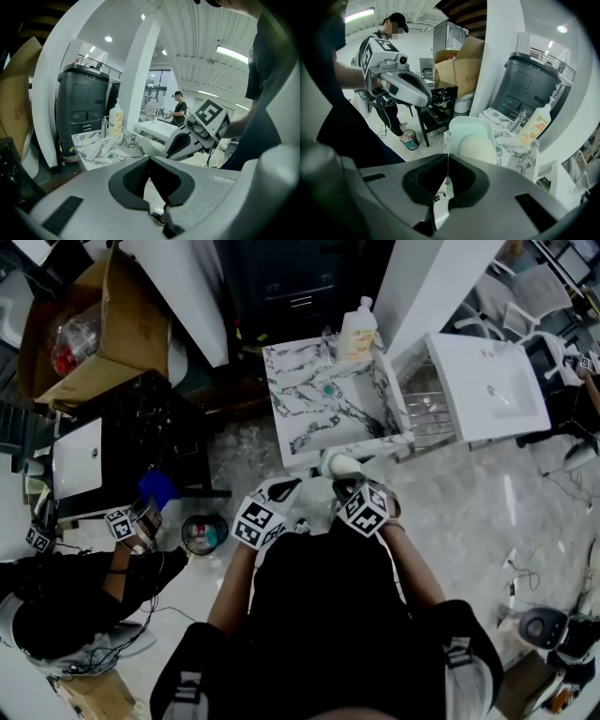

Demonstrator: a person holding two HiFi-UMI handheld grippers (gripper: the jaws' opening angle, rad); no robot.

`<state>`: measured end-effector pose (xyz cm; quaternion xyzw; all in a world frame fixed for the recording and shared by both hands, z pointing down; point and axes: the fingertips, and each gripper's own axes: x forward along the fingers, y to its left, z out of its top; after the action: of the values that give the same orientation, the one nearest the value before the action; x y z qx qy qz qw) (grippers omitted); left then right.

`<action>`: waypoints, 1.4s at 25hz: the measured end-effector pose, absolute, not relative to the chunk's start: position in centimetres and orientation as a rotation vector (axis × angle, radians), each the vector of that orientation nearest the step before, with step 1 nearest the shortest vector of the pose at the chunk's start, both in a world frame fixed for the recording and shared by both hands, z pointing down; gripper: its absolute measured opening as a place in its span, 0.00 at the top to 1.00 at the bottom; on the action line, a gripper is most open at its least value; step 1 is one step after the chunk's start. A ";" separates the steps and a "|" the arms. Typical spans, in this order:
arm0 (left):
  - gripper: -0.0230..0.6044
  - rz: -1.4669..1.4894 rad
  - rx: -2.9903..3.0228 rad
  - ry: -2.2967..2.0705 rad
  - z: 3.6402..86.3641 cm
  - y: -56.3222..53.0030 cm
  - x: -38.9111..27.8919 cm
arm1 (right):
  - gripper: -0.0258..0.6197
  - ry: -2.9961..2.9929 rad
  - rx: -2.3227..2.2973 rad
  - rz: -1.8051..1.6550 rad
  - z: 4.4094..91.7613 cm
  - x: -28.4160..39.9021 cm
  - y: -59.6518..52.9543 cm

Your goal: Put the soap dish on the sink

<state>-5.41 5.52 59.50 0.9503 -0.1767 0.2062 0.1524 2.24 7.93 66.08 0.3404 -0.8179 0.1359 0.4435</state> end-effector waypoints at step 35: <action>0.96 0.558 2.556 -0.937 59.3 2.3 3.5 | 0.96 -2.122 0.490 0.194 67.5 12.1 2.5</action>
<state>3.52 2.32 59.30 0.9047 -0.3315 0.1977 0.1804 12.07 2.48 67.50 0.1989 -0.8620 0.0790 0.4596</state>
